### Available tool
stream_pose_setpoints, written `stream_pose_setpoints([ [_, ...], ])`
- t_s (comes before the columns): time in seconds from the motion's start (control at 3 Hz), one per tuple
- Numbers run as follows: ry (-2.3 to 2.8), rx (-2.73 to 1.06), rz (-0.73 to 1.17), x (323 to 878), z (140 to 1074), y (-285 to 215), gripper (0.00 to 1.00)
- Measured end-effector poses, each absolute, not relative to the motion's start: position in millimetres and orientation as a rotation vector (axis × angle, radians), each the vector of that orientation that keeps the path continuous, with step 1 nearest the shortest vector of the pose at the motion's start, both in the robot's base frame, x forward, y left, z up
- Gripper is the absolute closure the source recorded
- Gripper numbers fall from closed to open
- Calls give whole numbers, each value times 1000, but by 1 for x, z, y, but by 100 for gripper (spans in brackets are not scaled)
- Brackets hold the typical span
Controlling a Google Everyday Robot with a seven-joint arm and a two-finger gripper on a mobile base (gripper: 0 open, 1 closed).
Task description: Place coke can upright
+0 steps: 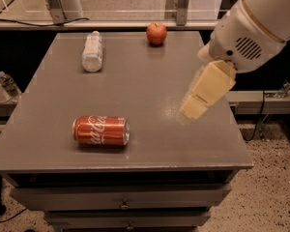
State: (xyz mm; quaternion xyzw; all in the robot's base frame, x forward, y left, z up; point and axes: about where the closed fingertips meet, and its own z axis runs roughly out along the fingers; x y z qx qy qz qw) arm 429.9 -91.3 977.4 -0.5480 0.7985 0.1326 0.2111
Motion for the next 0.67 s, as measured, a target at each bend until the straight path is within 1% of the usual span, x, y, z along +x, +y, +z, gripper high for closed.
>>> stream_pose_setpoints([
  [0.33, 2198, -1437, 477, 425, 977, -46, 0],
  [0.67, 2187, -1428, 472, 426, 980, -43, 0],
])
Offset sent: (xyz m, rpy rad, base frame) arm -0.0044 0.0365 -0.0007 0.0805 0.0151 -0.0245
